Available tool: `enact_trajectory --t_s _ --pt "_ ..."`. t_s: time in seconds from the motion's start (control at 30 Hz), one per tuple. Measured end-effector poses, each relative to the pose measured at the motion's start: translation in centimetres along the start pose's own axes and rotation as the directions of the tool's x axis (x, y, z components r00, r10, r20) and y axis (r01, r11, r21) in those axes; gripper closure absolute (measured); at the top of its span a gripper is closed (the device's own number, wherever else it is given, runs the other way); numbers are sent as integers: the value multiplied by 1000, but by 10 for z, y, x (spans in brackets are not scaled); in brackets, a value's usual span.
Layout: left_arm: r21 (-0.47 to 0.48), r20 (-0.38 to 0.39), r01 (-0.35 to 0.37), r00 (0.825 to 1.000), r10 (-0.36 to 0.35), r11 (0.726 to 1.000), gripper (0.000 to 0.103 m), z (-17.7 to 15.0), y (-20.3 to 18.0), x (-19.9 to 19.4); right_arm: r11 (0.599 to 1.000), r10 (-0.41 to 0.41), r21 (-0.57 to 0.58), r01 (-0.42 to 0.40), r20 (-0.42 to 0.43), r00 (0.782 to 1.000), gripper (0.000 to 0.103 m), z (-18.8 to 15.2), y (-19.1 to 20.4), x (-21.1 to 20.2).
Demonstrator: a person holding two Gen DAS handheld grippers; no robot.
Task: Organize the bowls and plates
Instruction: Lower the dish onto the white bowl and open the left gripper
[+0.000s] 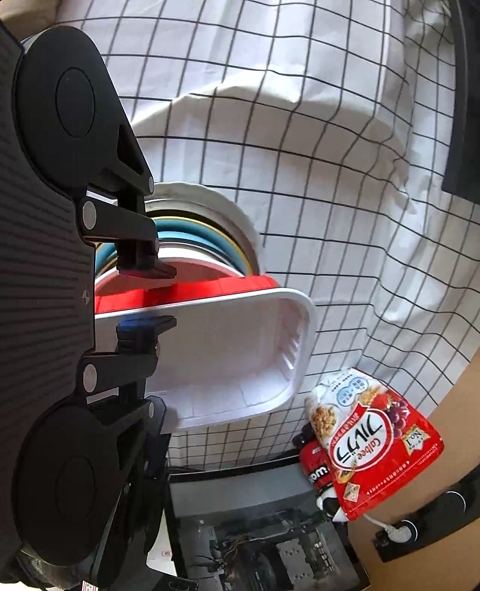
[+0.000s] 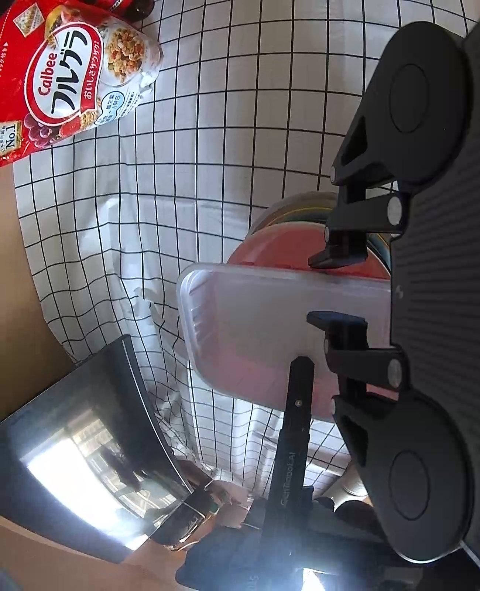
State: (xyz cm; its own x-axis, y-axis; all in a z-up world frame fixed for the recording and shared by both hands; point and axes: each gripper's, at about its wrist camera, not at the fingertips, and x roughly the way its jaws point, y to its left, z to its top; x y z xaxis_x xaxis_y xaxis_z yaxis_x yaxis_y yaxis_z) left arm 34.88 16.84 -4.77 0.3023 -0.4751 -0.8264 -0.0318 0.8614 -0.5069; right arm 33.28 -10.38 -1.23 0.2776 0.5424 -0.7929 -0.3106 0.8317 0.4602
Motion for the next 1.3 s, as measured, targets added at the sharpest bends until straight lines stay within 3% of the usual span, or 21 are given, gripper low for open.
enact_trajectory --t_s 0.43,0.73,1.07,1.3 --pt "8 34 16 999 -17 1000 79 4 -2 -21 1000 -6 25 6 11 1000 78 0 -7 -2" --pt "6 57 32 998 -32 999 82 11 -5 -12 1000 -22 4 22 31 999 77 0 1 -4" --pt "-8 19 39 999 -39 999 82 5 -1 -2 1000 -20 9 20 24 1000 77 0 1 -3" --pt "-29 84 16 996 -14 999 81 -7 0 -25 999 -39 -13 40 48 998 77 -4 -1 -12"
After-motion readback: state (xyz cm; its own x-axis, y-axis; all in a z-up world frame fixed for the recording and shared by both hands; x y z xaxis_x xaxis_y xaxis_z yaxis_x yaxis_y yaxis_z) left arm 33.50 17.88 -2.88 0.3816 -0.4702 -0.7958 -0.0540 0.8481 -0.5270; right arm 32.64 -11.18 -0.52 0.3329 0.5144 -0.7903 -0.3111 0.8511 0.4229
